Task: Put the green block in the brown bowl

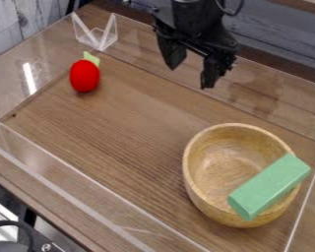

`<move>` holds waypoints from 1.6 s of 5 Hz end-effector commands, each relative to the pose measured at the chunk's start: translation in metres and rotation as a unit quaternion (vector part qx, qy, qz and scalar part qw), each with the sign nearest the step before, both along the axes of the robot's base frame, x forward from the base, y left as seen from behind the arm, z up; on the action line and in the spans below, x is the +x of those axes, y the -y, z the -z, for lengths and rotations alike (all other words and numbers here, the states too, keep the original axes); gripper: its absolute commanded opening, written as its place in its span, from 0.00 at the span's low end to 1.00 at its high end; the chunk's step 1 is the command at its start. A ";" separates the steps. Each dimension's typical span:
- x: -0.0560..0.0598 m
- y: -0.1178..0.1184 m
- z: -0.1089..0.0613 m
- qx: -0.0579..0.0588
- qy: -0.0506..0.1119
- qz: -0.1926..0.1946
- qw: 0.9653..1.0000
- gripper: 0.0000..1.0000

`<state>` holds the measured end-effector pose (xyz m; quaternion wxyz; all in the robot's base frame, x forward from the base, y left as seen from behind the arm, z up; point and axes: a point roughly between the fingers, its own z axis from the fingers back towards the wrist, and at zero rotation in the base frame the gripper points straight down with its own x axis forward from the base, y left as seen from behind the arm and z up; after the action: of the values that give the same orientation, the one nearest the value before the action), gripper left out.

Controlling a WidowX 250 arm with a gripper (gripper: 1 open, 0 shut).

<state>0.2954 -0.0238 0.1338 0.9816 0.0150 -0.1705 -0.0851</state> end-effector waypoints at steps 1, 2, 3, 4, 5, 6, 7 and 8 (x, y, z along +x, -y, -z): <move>0.007 -0.003 -0.002 0.004 0.028 -0.005 1.000 1.00; 0.011 -0.007 0.004 0.006 0.036 -0.007 0.999 1.00; 0.014 -0.007 0.004 0.008 0.041 -0.019 0.999 1.00; 0.016 -0.005 0.003 0.010 0.048 -0.030 0.998 1.00; 0.020 -0.006 0.006 0.010 0.055 -0.037 0.998 1.00; 0.023 -0.007 0.007 0.011 0.062 -0.041 0.997 1.00; 0.022 0.001 0.005 0.010 0.067 -0.025 0.997 1.00; 0.024 0.005 0.002 0.010 0.073 -0.012 0.997 1.00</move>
<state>0.3147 -0.0252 0.1176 0.9731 0.0349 -0.2170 -0.0694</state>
